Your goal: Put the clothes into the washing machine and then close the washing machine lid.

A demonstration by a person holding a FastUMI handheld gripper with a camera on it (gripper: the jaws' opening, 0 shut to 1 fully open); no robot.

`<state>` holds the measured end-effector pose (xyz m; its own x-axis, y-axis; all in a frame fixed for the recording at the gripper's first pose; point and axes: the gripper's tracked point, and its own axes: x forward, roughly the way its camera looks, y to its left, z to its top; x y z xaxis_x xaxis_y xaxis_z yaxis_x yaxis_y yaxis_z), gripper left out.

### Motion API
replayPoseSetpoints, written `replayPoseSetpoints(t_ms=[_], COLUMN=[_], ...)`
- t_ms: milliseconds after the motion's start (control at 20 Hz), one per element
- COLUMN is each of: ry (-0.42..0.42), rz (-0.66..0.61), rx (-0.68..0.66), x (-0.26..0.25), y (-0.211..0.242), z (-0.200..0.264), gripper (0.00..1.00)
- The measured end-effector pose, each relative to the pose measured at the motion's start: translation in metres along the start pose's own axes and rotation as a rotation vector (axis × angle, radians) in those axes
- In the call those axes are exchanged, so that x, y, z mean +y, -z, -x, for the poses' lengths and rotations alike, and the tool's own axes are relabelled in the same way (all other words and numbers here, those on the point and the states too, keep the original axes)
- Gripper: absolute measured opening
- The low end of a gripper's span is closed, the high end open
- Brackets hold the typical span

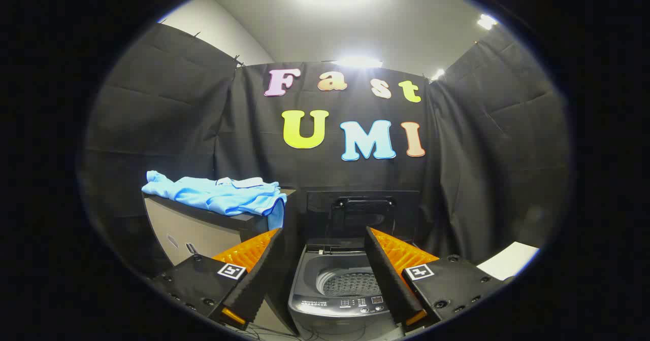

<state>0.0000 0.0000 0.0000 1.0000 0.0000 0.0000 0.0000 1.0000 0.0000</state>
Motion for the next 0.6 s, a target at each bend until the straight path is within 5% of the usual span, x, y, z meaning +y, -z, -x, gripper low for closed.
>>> replayPoseSetpoints(t_ms=[600], ry=[0.029], rz=[-0.004], rx=[0.011], x=[-0.0042], y=[0.0073], z=[-0.0057], gripper=[0.98])
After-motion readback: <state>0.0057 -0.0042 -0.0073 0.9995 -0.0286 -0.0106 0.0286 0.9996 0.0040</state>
